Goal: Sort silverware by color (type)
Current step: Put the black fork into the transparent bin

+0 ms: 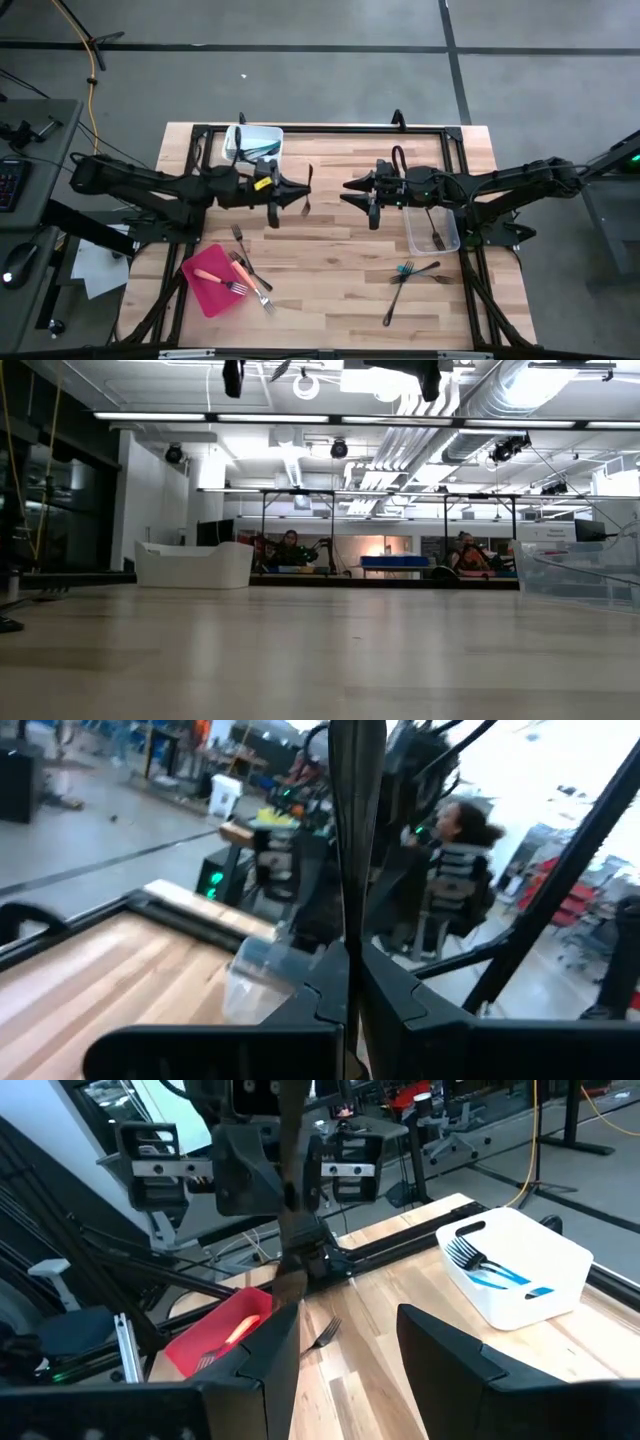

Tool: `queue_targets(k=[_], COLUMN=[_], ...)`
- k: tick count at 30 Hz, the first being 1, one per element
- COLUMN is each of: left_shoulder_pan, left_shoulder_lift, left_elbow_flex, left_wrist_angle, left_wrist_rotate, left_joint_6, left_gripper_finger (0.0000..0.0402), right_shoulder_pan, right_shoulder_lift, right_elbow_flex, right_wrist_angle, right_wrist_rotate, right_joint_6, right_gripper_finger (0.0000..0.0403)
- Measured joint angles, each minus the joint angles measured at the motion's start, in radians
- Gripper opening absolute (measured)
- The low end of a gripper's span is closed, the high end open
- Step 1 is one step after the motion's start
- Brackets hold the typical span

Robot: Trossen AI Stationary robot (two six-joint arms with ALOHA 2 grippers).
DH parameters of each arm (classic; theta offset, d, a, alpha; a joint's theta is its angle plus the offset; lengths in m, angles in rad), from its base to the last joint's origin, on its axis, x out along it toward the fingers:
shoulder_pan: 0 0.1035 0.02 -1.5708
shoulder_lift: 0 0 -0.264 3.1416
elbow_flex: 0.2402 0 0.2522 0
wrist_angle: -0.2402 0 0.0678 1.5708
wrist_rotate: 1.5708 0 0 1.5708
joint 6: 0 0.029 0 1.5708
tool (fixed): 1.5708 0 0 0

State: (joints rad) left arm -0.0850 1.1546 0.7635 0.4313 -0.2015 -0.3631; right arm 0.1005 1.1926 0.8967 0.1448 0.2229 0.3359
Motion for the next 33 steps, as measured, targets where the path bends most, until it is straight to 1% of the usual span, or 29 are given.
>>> queue_targets(k=[3, 7, 14, 16, 21, 23, 25, 29, 33], left_shoulder_pan=[0.013, 0.034, 0.039, 0.039, 0.060, 0.068, 0.068, 0.059, 0.057], left_shoulder_lift=[0.017, 0.037, 0.071, 0.076, 0.067, 0.058, 0.052, 0.053, 0.055], left_elbow_flex=[0.000, 0.000, 0.000, -0.033, -0.223, -0.262, -0.271, -0.244, -0.208], left_wrist_angle=[0.057, 0.048, 0.076, 0.154, 0.499, 0.588, 0.597, 0.528, 0.465], left_wrist_rotate=[0.036, 0.062, 0.070, 0.072, 0.103, 0.124, 0.139, 0.178, 0.183], left_joint_6=[0.007, 0.006, 0.002, -0.001, -0.095, -0.105, -0.073, -0.002, 0.062], left_gripper_finger=[0.0000, 0.0000, 0.0000, 0.0000, 0.0000, 0.0000, 0.0000, 0.0000, 0.0000], right_shoulder_pan=[0.000, 0.000, 0.000, 0.000, 0.000, 0.000, 0.000, 0.000, 0.000], right_shoulder_lift=[0.000, 0.000, 0.000, 0.000, 0.000, 0.000, 0.000, 0.000, 0.000], right_elbow_flex=[0.000, 0.000, 0.000, 0.000, 0.000, 0.000, 0.000, 0.000, 0.000], right_wrist_angle=[0.000, 0.000, -0.001, -0.001, -0.001, -0.001, 0.000, 0.002, 0.002], right_wrist_rotate=[-0.003, -0.003, -0.003, -0.003, -0.003, -0.003, -0.003, -0.003, -0.002], right_joint_6=[-0.001, -0.002, -0.004, -0.004, -0.001, -0.002, -0.004, -0.004, -0.004], right_gripper_finger=[0.0154, 0.0154, 0.0154, 0.0154, 0.0154, 0.0154, 0.0154, 0.0154, 0.0154])
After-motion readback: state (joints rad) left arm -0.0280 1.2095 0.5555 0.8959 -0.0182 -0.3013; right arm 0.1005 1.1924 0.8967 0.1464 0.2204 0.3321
